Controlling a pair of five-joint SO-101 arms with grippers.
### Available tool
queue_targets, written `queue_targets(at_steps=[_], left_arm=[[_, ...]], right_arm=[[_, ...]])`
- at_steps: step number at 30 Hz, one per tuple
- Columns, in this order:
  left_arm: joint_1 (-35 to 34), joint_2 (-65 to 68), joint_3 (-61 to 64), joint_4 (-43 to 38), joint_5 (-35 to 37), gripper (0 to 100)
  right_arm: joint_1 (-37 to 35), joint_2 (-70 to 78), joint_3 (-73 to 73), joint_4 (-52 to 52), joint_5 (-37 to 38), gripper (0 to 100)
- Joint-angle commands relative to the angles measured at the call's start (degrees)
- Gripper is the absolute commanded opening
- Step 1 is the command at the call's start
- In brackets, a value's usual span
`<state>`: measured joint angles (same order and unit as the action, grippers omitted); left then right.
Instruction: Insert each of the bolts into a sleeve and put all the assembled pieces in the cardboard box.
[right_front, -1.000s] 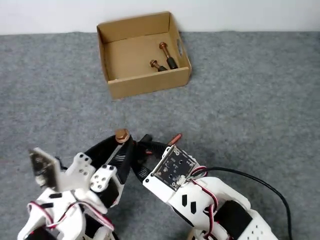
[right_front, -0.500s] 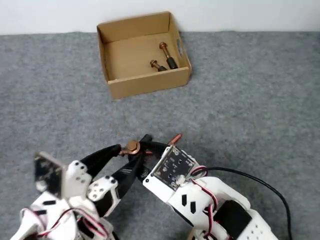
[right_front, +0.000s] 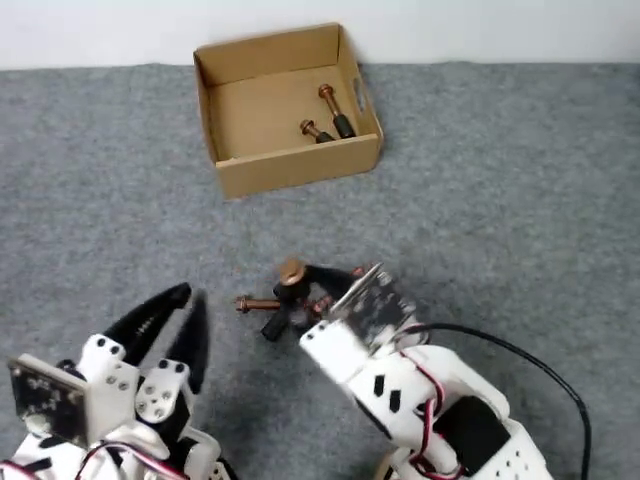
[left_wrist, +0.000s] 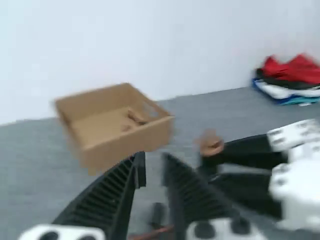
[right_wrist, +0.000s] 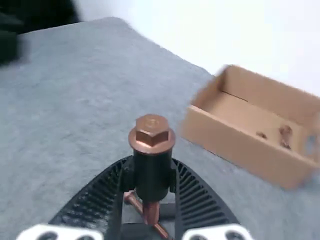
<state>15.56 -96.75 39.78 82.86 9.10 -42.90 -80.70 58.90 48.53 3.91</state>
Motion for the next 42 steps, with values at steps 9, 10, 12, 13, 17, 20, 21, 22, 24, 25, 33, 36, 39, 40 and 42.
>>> queue_targets(at_steps=[9,10,12,13,17,20,21,22,24,25,33,36,39,40,42], left_arm=[[-23.7,0.1,26.0,-6.5,-5.2,0],[-24.5,0.1,29.8,-8.8,-5.2,0],[-25.3,0.1,36.4,-12.9,-5.2,0],[-25.3,0.1,39.3,-14.7,-5.2,0],[-25.5,0.1,47.4,-20.2,-5.2,0],[-25.6,0.1,50.9,-23.4,-5.2,0],[-25.6,0.1,52.0,-24.3,-5.2,0],[-25.6,0.1,53.1,-25.1,-5.2,0],[-25.6,0.1,55.0,-27.0,-5.1,0],[-25.6,0.1,56.0,-27.9,-5.0,0],[-25.2,0.1,57.1,-29.0,-4.7,0],[-25.3,0.1,57.1,-28.9,-2.2,0],[-25.5,0.4,57.1,-29.0,0.9,0],[-25.5,0.4,57.1,-29.0,1.7,0],[-25.5,0.4,57.1,-28.9,3.0,0]], right_arm=[[18.4,8.4,-12.6,9.0,-16.3,0.8],[19.1,11.1,-15.2,10.3,-17.3,0.8],[20.1,16.7,-19.9,11.9,-18.3,0.8],[20.3,19.6,-22.2,12.4,-18.3,0.8],[20.3,29.7,-30.3,12.1,-18.3,0.8],[20.3,37.3,-36.1,11.7,-18.3,0.8],[20.4,39.8,-38.1,10.9,-18.3,0.8],[20.5,42.2,-40.0,9.9,-18.2,0.8],[21.1,47.1,-43.7,7.2,-18.2,0.8],[21.2,49.5,-45.4,5.7,-18.2,0.8],[21.4,68.4,-56.9,-6.9,-11.3,0.8],[21.4,75.9,-60.0,-13.5,-7.7,0.8],[21.4,83.8,-62.9,-20.4,-4.3,0.8],[21.4,86.5,-64.1,-22.5,-3.1,0.8],[21.3,91.6,-66.9,-26.6,-1.1,0.8]])
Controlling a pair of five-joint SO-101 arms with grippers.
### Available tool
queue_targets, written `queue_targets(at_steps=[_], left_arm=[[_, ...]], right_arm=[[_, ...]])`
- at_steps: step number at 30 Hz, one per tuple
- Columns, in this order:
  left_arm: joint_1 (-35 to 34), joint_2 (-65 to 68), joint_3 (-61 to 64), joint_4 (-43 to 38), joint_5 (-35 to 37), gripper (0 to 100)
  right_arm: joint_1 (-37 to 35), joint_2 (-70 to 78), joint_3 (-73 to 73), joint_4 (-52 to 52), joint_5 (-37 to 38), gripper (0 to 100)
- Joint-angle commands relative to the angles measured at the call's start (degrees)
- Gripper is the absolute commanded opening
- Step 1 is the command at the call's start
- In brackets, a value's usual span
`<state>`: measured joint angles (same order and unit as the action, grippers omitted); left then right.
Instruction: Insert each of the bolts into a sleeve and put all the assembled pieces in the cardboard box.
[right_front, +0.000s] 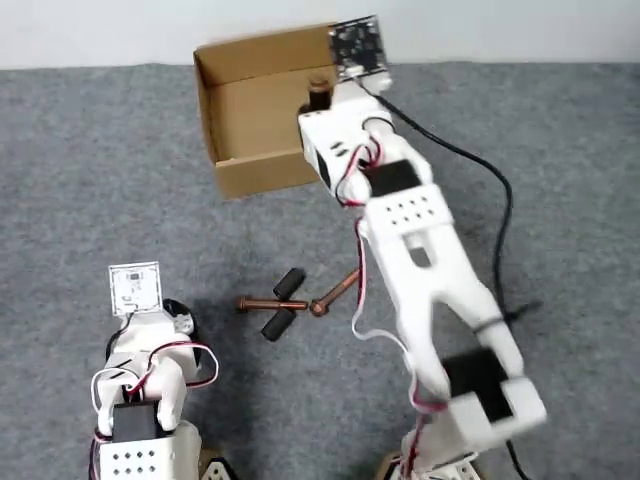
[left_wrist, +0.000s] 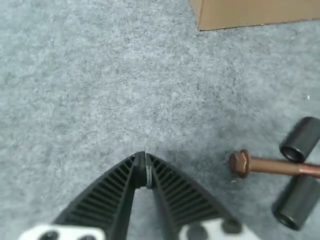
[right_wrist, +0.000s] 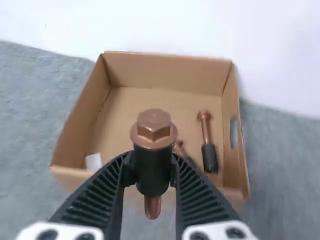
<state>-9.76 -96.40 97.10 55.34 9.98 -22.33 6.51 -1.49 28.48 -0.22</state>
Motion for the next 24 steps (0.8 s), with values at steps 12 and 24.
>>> queue_targets(at_steps=[12,24], left_arm=[[-0.3,0.2,-0.2,-1.3,4.0,0],[-0.3,0.2,-0.2,-1.3,3.8,0]], right_arm=[[0.5,33.0,-27.2,-12.8,14.7,0.8],[0.4,45.4,-43.6,3.2,17.1,15.4]])
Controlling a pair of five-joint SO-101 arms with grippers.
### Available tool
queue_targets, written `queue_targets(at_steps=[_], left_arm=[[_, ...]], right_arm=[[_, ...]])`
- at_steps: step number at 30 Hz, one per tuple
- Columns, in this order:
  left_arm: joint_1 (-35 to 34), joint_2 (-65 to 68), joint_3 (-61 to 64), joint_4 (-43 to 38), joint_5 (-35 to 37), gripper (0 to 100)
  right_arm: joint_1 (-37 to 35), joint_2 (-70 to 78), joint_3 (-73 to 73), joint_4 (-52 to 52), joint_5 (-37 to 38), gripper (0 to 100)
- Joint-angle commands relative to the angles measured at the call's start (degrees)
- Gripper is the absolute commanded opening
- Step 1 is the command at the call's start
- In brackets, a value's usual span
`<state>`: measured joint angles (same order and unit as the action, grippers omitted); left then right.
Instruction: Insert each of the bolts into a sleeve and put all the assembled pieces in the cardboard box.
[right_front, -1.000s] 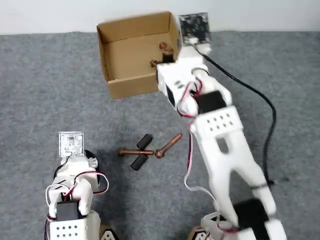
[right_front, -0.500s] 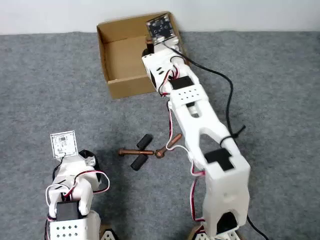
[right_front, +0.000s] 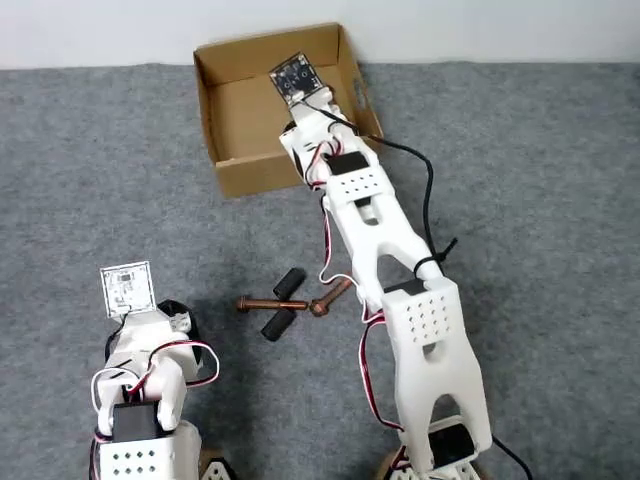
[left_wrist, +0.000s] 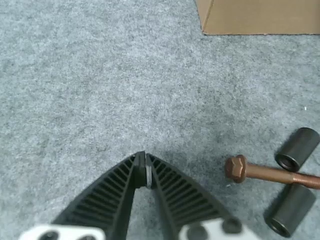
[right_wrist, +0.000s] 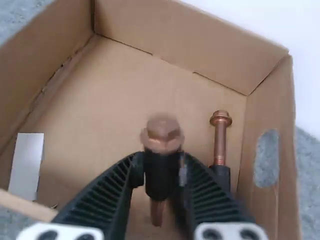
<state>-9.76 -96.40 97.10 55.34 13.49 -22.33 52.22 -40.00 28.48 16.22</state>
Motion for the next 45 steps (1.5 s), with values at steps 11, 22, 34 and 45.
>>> queue_targets(at_steps=[11,22,34,45], left_arm=[[-0.3,0.2,-0.2,-1.3,0.3,0],[-2.2,0.2,-0.2,-1.4,0.1,0],[-4.8,-0.2,-0.2,-1.6,0.4,0],[-4.9,-0.2,-0.2,-1.7,0.4,0]], right_arm=[[0.2,-3.5,-10.2,12.7,-1.1,15.4],[-2.0,-15.0,-12.5,41.5,-13.2,15.4],[-7.9,-20.2,-12.5,67.1,-28.5,15.4],[-16.6,-20.6,-8.6,74.5,-46.1,15.5]])
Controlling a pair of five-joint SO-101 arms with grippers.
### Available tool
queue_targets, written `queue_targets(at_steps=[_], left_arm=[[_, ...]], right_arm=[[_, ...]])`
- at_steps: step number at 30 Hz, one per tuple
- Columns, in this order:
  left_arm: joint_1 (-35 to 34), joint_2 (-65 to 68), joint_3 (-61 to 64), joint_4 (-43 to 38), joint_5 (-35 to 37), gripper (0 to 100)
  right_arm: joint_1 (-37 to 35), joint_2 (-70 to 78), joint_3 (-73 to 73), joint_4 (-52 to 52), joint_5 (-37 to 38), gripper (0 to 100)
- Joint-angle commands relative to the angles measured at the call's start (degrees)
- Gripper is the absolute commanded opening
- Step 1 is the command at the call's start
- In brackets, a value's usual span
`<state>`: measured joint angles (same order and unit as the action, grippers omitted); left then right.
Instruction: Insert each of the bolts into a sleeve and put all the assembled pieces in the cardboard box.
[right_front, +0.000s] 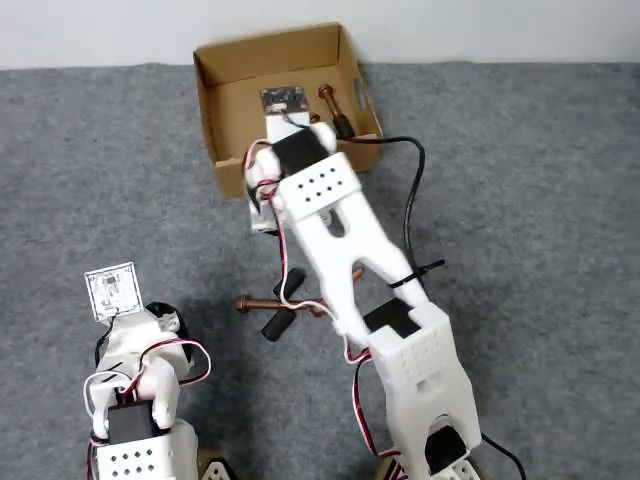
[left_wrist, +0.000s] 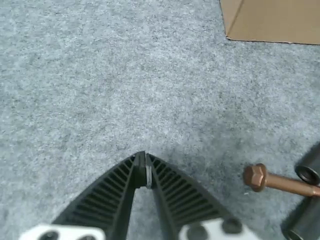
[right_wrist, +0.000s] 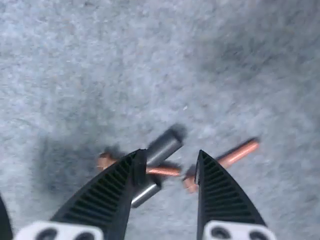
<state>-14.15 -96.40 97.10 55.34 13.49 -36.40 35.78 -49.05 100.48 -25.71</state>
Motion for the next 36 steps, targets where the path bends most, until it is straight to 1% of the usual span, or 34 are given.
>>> queue_targets(at_steps=[1,8,16,22,36], left_arm=[[-0.5,-0.2,-0.2,-1.7,0.4,0],[-0.5,-0.2,-0.2,-1.7,0.4,0],[-0.5,-0.2,-0.2,-1.7,0.4,0],[-0.5,-0.2,-0.2,-1.7,0.4,0],[-0.5,-0.2,-0.2,-1.7,0.4,0]], right_arm=[[-3.3,-4.2,1.1,2.5,-5.8,15.5],[-4.3,2.2,2.4,2.2,-12.7,15.5],[-4.4,8.2,2.3,2.2,-17.3,15.5],[-4.3,11.2,2.3,0.4,-17.7,15.5],[-1.0,18.1,2.3,-5.8,-17.7,15.4]])
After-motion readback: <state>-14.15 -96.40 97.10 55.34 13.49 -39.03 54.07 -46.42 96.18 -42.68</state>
